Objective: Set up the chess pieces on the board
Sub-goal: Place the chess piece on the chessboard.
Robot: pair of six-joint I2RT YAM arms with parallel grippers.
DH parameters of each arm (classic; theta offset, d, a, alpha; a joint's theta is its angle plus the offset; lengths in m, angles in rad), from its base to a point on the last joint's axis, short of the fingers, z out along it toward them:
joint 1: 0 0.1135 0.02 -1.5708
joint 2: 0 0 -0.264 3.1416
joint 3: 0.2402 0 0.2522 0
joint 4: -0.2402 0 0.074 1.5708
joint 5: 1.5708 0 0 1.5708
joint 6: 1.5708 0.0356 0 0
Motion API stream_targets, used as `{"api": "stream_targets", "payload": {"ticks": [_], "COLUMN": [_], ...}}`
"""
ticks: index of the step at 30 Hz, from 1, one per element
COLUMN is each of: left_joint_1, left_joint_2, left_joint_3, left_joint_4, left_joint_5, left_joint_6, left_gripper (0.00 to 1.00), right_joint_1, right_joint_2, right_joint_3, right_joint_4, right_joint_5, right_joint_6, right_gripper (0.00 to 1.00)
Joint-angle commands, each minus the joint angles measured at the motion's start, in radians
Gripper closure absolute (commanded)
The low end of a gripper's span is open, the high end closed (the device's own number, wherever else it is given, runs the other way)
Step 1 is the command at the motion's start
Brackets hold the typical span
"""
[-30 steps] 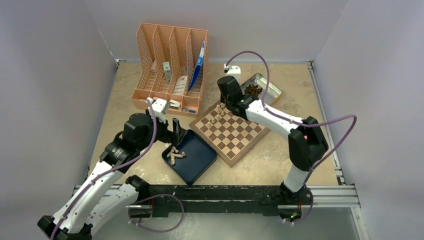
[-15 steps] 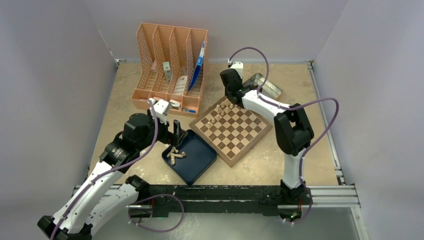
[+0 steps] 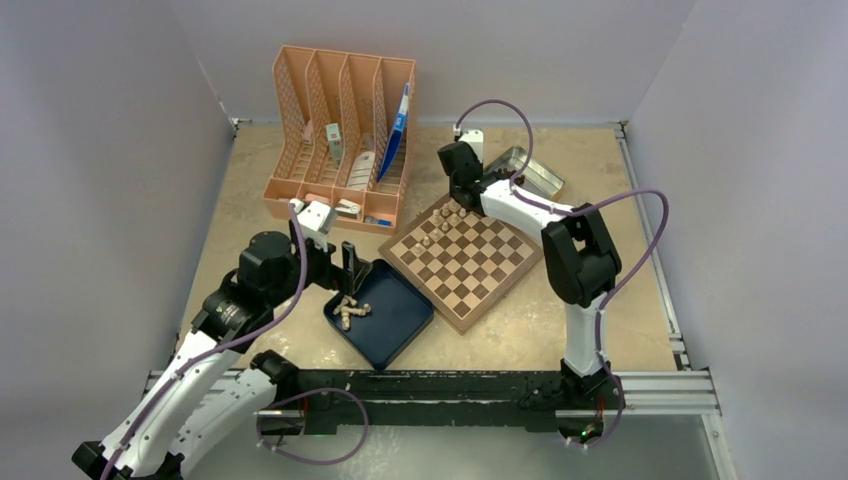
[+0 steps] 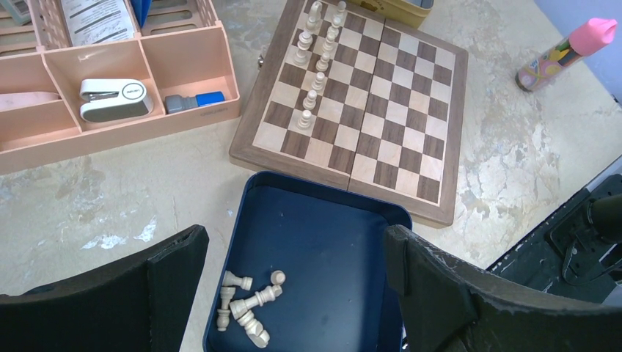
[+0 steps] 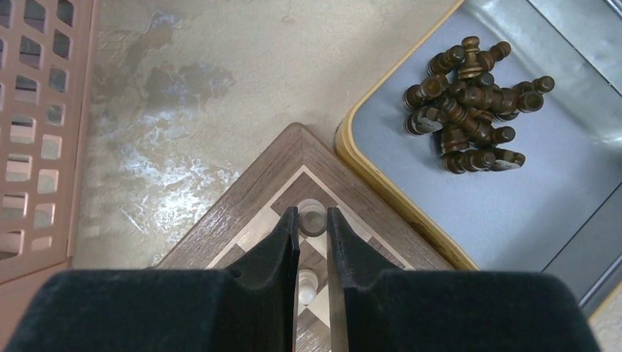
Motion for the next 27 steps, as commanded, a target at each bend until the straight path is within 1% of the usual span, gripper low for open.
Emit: {"api": "stream_targets", "payload": {"ticks": [1,27], "left_joint_1": [0.002,0.003], "left_joint_2": [-0.005,-0.003], "left_joint_3": [0.004,0.006], "left_joint_4": [0.027,0.022], "left_joint_5": [0.005,-0.005], "left_joint_6": [0.018,0.015], "left_gripper": [0.11,0.11], "right_joint_1": [-0.004,-0.014], "right_joint_2": [-0.017,0.036], "right_joint_3": [0.015,0.046], "right_joint_4": [-0.002,-0.035], "right_joint_5": [-0.004,-0.025], "right_joint_6": [0.008,0.012], "right_gripper": [0.84,0.82]}}
